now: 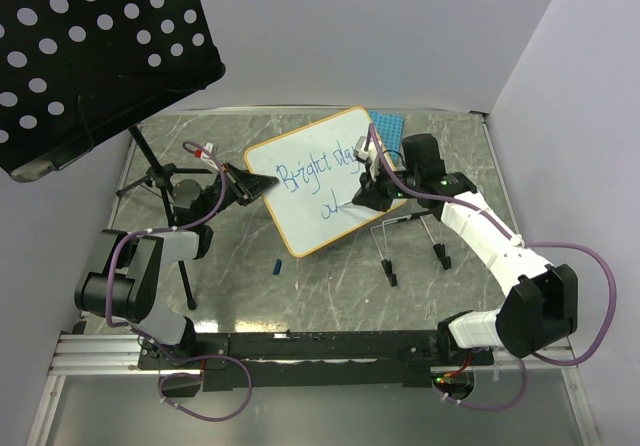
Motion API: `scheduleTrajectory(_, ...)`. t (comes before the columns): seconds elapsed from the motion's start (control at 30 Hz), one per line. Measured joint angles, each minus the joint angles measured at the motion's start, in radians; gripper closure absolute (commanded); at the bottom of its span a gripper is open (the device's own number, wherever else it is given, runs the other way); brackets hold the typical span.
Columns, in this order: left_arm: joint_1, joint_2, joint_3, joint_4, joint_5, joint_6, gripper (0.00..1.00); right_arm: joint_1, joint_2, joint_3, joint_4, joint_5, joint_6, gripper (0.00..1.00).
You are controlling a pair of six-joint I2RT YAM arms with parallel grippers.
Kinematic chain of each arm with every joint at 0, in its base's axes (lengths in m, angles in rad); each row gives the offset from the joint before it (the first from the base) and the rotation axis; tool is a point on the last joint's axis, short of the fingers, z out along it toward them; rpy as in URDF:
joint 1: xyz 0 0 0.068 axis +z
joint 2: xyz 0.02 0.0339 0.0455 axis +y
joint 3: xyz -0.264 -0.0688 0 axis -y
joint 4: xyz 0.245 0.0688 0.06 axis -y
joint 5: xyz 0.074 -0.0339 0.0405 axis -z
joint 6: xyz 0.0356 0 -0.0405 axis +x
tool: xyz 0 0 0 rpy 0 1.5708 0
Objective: Write a sentence on the whiteboard
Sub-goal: Write on the whiteboard with the whiteboard.
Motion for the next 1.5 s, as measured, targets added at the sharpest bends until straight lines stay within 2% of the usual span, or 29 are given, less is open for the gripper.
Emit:
scheduleTrajectory(0.77, 0.002, 0.0, 0.0, 0.0, 0.0, 0.001, 0.99, 0.0, 0.023, 0.02, 0.039, 0.056, 0.036, 1.0)
scheduleTrajectory(1.5, 0.002, 0.0, 0.0, -0.015, 0.0, 0.009, 0.99, 0.0, 0.023, 0.019, -0.041, 0.034, -0.01, 1.0)
